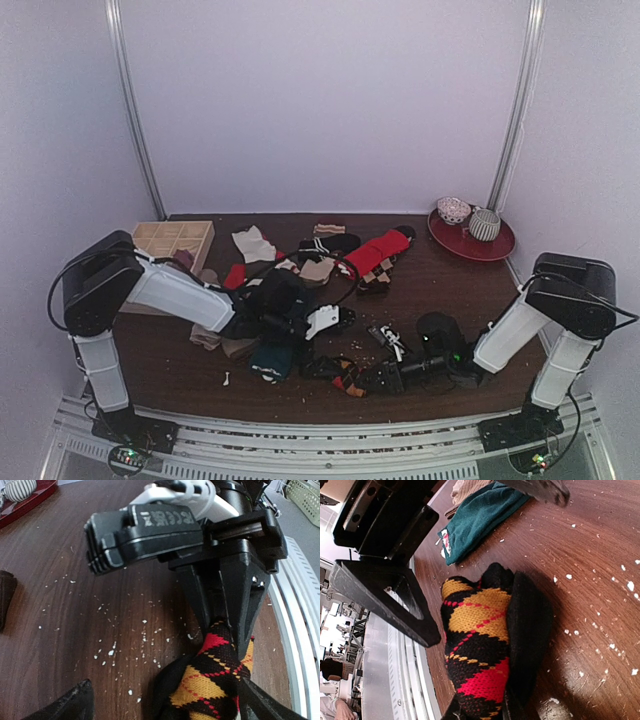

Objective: Roll the socks
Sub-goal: Pick up a pair of socks from the center of the board.

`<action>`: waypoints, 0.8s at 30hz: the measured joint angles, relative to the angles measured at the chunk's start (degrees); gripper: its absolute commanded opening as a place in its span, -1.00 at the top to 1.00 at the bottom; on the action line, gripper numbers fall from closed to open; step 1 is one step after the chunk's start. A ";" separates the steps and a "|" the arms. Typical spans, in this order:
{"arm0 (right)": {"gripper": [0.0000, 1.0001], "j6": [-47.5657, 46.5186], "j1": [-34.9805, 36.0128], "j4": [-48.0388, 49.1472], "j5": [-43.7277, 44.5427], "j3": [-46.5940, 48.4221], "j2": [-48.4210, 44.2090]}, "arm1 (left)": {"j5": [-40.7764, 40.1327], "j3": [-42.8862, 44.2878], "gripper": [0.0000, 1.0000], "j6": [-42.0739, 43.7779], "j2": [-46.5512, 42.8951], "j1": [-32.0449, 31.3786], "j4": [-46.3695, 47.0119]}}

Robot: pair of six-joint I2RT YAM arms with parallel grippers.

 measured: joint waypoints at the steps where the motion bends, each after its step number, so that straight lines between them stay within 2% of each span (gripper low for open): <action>1: 0.83 0.00 0.00 0.07 0.00 0.00 0.02 | 0.90 0.48 -0.96 0.02 0.59 0.00 -0.20; 8: 0.83 0.00 0.00 0.15 -0.02 0.00 0.09 | 5.92 1.88 -0.96 -0.13 3.89 0.04 -1.88; 20: 0.83 -0.02 -0.02 0.46 -0.09 0.00 0.31 | 7.93 2.82 -0.93 -1.99 6.36 0.07 -2.86; 24: 0.84 -0.02 -0.02 0.46 -0.07 0.00 0.33 | 8.68 3.54 -0.78 -2.45 7.15 0.07 -3.21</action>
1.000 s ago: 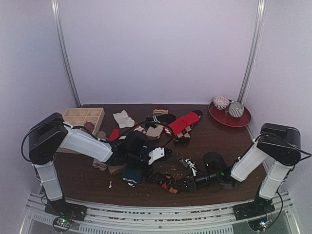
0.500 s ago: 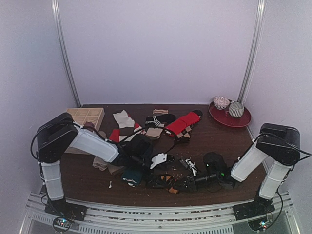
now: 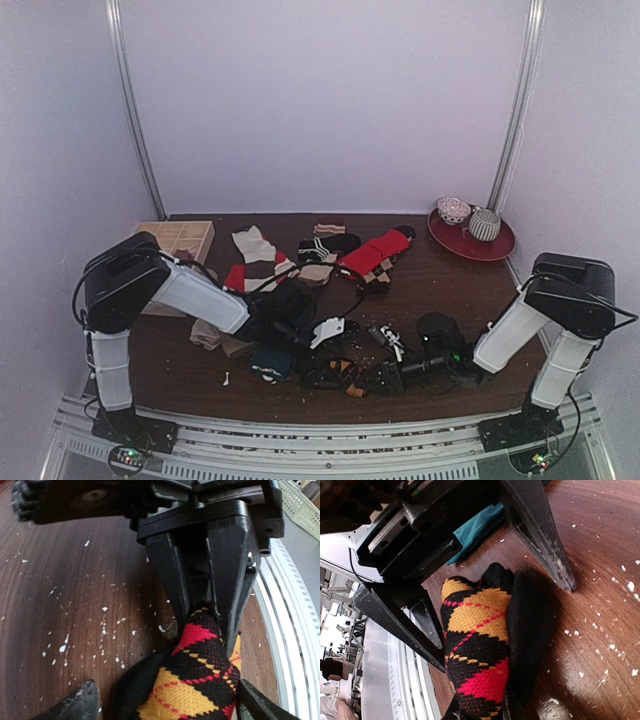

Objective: Roll the socks
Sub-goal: Pick up a pair of socks from the center of the board.

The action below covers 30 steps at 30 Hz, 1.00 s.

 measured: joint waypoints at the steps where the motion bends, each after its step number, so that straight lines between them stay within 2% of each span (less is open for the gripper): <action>1: 0.84 0.00 0.00 0.00 0.00 0.00 0.00 | 0.46 0.57 -0.72 -0.02 0.42 0.00 -0.26; 4: 0.84 0.00 -0.07 -0.02 0.04 0.00 0.00 | 2.21 2.64 -0.56 0.07 1.51 -0.02 -2.56; 6: 0.84 0.02 -0.07 -0.02 0.07 -0.02 0.00 | 3.02 3.34 -0.38 0.04 1.92 -0.02 -3.58; 17: 0.84 0.02 -0.09 -0.09 0.42 -0.02 0.00 | 4.92 4.79 0.13 0.39 2.38 0.00 -6.93; 22: 0.84 0.07 -0.15 -0.11 0.68 -0.02 0.00 | 5.68 5.31 0.54 0.74 2.40 0.09 -8.02; 23: 0.84 0.09 -0.20 -0.11 0.74 -0.02 0.00 | 5.84 5.62 0.53 0.85 2.43 0.11 -8.50; 24: 0.84 0.17 -0.26 -0.11 0.79 -0.02 0.00 | 6.01 5.79 0.34 0.94 2.43 0.20 -8.85; 26: 0.84 0.24 -0.26 -0.11 0.81 -0.02 0.00 | 6.34 6.03 -0.32 1.25 2.56 0.24 -9.22; 27: 0.84 0.24 -0.26 -0.17 0.81 -0.02 0.00 | 6.36 6.21 -0.51 1.44 2.67 0.24 -9.27; 28: 0.84 0.24 -0.26 -0.28 0.81 0.00 0.00 | 6.19 6.40 -0.66 1.53 2.82 0.24 -9.27; 30: 0.84 0.24 -0.24 -0.33 0.81 0.02 0.00 | 5.53 6.43 -0.83 1.86 2.97 0.24 -9.01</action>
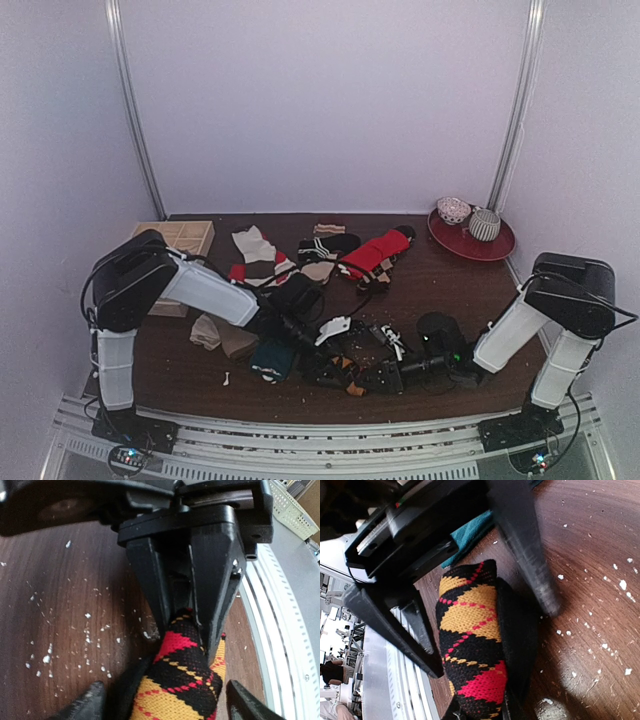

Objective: Roll the socks
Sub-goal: Pick up a pair of socks from the center of the board.

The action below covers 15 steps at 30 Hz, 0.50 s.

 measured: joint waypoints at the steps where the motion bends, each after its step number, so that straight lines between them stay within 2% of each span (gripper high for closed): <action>1: 0.84 -0.02 0.00 -0.02 0.00 0.00 0.00 | -0.39 -0.02 -0.86 0.35 -0.07 0.00 0.44; 5: 0.84 0.00 0.00 -0.04 0.00 0.00 0.00 | -4.76 -1.55 -0.91 2.19 -2.56 0.00 0.83; 9: 0.84 0.00 0.00 -0.04 -0.02 0.00 0.00 | -8.37 -1.84 -0.75 4.94 -6.67 0.04 0.66; 15: 0.84 0.00 0.00 -0.04 0.00 0.00 -0.02 | -7.17 7.50 -0.57 9.75 -3.10 0.11 -5.49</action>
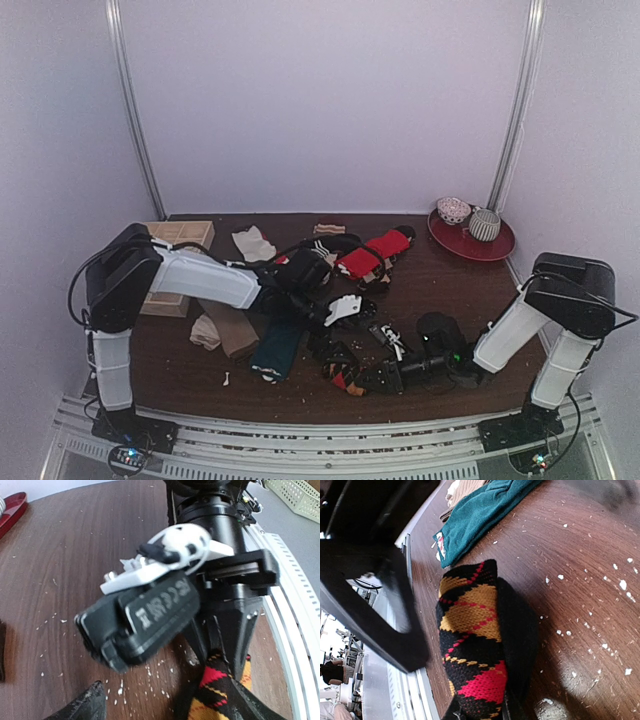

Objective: Roll the socks
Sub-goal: Pick up a pair of socks from the center of the board.

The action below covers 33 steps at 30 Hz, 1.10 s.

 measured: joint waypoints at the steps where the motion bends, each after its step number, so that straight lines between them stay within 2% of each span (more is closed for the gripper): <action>1: 0.84 0.00 0.00 0.00 0.00 0.00 0.00 | 0.52 1.55 -0.57 0.55 1.22 0.00 -1.29; 5: 0.84 0.00 0.00 -0.02 0.00 0.02 0.02 | 2.47 3.76 -0.57 2.12 4.66 0.00 -6.05; 11: 0.84 -0.02 0.02 0.11 -0.04 0.04 0.20 | 3.69 3.67 -0.55 2.51 4.70 0.13 -9.27; 18: 0.84 -0.02 0.04 0.15 -0.15 0.33 0.44 | 4.48 3.74 -0.52 2.67 4.96 0.13 -11.19; 30: 0.84 -0.04 0.04 0.17 -0.24 0.37 0.55 | 5.57 2.91 -0.60 2.62 6.03 0.13 -12.26; 33: 0.84 -0.04 0.04 0.17 -0.24 0.37 0.55 | 6.51 3.54 -0.54 2.62 6.73 0.17 -12.57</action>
